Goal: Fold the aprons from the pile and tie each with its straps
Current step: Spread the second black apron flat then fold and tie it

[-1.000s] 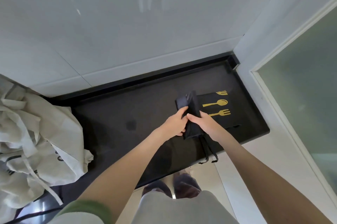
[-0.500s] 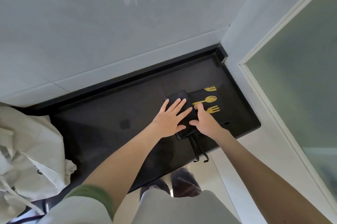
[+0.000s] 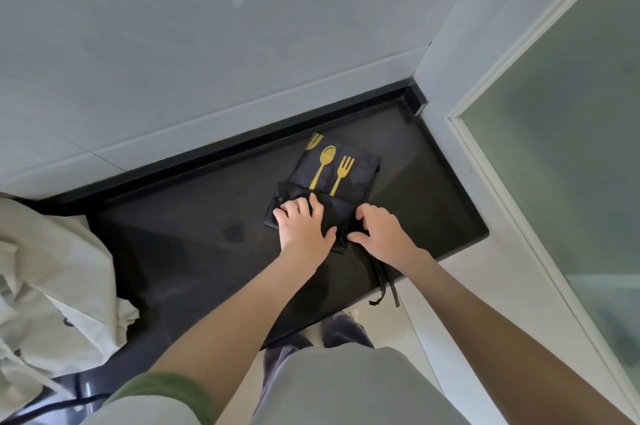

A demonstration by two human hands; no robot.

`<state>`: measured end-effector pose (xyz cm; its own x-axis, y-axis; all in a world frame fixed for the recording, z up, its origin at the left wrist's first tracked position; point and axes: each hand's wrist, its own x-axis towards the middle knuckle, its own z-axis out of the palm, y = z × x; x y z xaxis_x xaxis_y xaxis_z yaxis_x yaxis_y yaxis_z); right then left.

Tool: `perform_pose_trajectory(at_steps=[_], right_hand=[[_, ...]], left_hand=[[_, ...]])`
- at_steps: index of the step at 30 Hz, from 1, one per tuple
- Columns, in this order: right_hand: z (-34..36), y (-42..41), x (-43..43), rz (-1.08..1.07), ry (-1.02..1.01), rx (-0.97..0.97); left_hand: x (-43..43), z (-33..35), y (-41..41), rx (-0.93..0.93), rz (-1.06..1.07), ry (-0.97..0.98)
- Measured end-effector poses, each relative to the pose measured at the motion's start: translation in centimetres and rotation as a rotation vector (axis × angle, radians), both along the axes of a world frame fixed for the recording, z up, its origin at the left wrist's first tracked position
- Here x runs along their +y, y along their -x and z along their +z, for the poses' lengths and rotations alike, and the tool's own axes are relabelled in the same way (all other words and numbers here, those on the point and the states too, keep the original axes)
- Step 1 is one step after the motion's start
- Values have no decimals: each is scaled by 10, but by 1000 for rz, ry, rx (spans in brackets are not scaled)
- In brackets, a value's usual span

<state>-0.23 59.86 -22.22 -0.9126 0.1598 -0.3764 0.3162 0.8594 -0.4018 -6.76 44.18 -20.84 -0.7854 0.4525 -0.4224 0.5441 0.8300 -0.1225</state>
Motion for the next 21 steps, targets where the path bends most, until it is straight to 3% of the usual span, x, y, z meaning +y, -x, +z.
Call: perform_pose_trajectory(at_steps=[3,11,18,21], right_hand=[[-9,-10,-7,79,-46,59],[-11,-30,-8,179,2,120],[-8,-32,-16,52,-154,99],[-1,-30,-26,-45,-121,289]], left_hand=[[-5,-6,0,51,-242,-123],[-29,-19,24,-246,-698,-115],[-31,-17,18,-197,-817,-114],[-34,-19,11,-192,-779,-147]])
